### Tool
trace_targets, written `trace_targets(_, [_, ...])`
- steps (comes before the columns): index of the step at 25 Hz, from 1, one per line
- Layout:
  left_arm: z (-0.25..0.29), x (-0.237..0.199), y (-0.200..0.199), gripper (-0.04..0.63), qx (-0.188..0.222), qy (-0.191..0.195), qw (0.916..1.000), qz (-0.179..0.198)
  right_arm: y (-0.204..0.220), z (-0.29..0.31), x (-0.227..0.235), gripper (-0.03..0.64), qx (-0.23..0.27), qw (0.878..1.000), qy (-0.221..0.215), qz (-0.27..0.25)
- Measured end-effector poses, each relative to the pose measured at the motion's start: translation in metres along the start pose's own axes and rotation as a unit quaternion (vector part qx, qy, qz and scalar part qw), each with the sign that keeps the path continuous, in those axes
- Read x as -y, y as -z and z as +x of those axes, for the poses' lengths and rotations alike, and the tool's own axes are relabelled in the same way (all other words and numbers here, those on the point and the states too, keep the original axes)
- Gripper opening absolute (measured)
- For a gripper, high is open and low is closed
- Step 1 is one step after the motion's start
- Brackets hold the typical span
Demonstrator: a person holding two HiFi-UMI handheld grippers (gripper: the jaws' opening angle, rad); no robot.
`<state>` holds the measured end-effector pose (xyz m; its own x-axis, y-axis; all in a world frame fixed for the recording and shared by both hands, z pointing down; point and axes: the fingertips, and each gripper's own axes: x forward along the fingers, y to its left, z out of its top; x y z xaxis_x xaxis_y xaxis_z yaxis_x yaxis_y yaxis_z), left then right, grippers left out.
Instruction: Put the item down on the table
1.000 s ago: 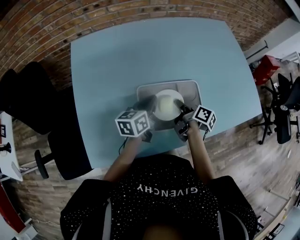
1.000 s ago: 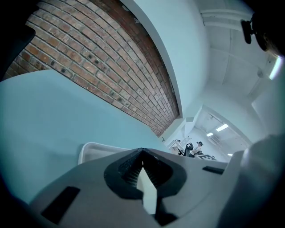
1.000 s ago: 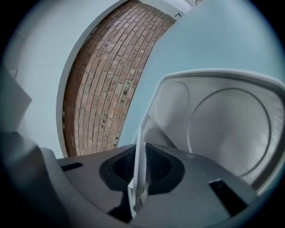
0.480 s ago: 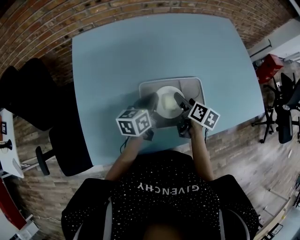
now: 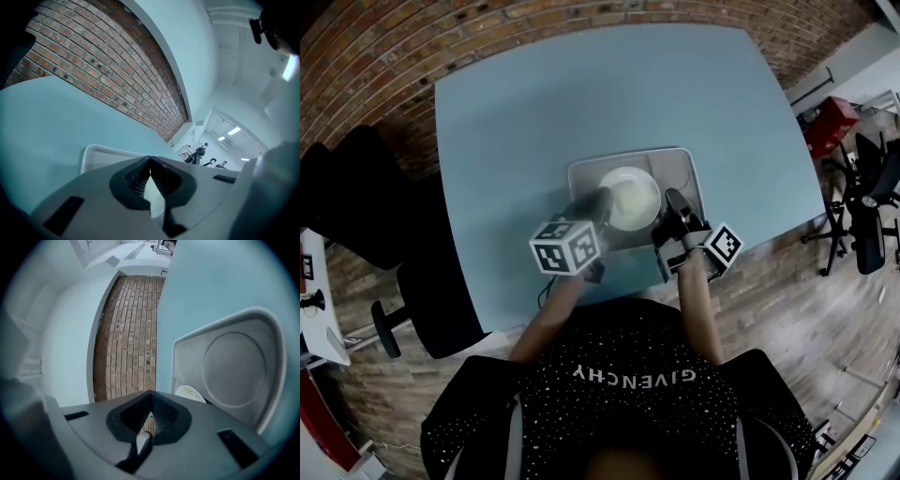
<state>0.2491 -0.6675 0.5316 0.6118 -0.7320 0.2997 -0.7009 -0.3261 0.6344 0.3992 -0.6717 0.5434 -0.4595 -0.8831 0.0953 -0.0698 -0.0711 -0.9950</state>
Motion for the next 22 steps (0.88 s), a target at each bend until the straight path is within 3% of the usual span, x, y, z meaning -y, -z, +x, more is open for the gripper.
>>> trace_targets(7, [0.002,0.011,0.007,0.012,-0.010,0.008,0.9999,0.012,0.004,-0.008,-0.010,0.009,-0.010,0.998,0.007,-0.063])
trace_targets(22, [-0.008,0.013,0.006,0.012,0.002,0.012,0.9999,0.010,0.013,-0.016,-0.010,0.009,-0.027,0.995,0.026,-0.091])
